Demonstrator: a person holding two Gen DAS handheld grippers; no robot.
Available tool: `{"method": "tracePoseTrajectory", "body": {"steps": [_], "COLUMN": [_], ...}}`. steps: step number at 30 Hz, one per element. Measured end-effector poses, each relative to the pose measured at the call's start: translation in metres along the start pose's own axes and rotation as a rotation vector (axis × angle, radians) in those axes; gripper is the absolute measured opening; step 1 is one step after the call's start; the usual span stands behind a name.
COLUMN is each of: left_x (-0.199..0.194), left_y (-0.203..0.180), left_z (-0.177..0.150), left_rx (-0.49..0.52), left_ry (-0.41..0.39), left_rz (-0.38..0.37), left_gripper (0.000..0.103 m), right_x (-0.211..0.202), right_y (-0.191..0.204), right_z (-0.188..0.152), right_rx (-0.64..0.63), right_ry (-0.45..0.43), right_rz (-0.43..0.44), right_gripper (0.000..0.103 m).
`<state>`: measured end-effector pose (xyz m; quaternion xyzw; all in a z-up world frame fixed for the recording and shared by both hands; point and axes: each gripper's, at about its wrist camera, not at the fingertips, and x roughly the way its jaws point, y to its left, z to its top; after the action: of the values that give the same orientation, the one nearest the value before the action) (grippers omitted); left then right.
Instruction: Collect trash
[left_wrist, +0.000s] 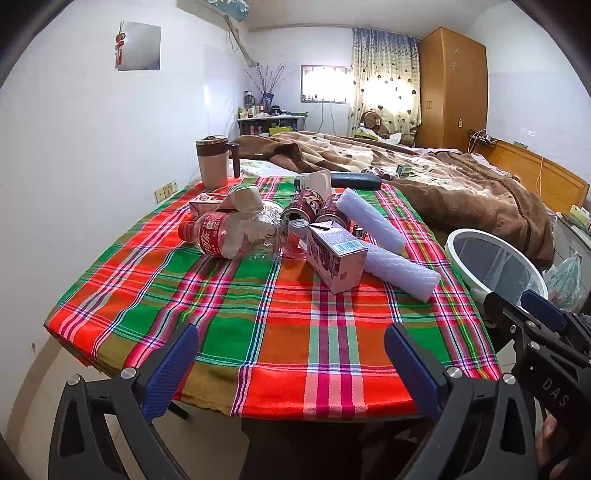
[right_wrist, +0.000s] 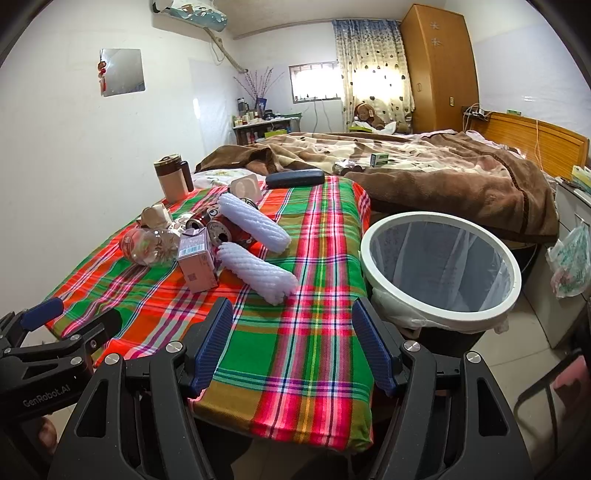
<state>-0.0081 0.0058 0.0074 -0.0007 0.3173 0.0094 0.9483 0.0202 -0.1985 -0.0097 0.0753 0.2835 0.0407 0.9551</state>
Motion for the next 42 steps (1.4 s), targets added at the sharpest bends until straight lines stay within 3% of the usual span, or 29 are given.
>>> {"method": "tracePoseTrajectory", "body": {"steps": [42], "left_x": [0.0013], "left_y": [-0.0010], "left_z": [-0.0002], "left_rx": [0.000], "left_ry": [0.000], "left_rz": [0.001], "left_gripper": [0.102], "right_x": [-0.0016], "right_y": [0.0008], "right_z": [0.0006], "right_rx": [0.002], "right_ry": [-0.004], "right_rz": [-0.005], "right_gripper": [0.069]}}
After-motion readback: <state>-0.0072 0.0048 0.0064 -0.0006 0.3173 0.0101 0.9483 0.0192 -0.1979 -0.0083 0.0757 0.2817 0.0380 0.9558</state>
